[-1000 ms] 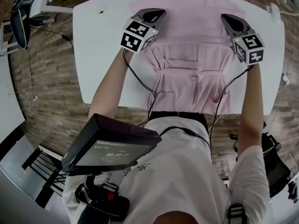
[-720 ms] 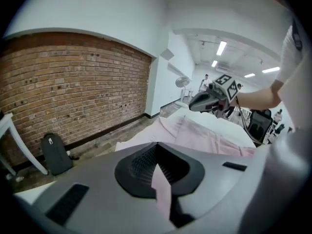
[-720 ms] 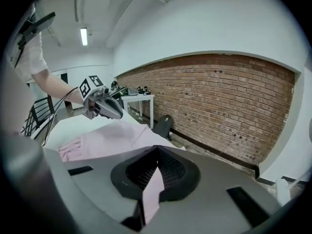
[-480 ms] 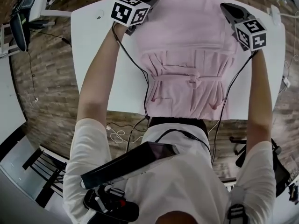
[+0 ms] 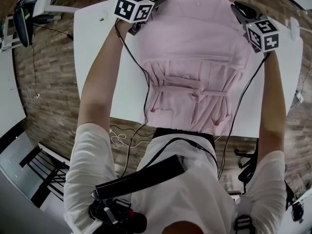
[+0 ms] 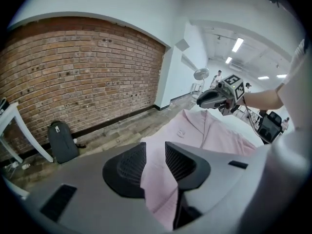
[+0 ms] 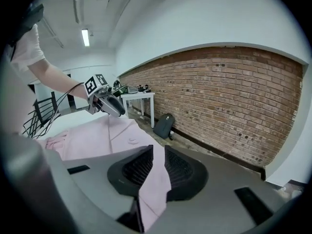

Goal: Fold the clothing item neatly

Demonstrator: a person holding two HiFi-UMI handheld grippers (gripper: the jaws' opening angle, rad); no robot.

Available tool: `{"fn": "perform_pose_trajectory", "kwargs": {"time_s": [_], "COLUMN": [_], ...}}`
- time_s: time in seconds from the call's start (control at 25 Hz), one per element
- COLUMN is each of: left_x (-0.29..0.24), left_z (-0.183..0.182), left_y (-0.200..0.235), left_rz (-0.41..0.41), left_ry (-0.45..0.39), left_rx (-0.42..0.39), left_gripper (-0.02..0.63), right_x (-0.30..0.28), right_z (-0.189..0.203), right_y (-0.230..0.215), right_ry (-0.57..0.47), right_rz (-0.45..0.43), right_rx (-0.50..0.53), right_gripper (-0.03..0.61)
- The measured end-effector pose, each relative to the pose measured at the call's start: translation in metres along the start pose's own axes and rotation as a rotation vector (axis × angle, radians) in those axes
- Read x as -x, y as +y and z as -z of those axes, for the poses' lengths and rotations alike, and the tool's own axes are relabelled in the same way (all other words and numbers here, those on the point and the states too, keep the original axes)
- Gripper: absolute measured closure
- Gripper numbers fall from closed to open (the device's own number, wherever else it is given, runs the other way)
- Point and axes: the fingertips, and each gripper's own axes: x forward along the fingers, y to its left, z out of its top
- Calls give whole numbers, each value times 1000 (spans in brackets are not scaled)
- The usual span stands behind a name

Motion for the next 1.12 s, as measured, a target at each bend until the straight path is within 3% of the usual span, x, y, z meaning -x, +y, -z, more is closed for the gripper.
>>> {"fn": "perform_pose_trajectory", "kwargs": {"time_s": [0.24,0.68,1.04,1.12], "left_x": [-16,-31,-43,-43], "left_z": [3,-5,-2,1], "left_y": [16,17,24,24], "left_rz": [-19,50,42,38], "left_ry": [58,61,95,105], "left_rx": [33,126,133,131], "left_gripper": [511,511,511,512], "right_x": [-19,-43,-55,-56], "right_z": [9,11,16,17], "right_y": [-12,-15,-19,-17], "right_ry": [20,23,60,72], "right_rz": [-50,-115,-102,-93], "right_rx": [-32,-95,-117,-93], "right_gripper": [472,472,472,506]}}
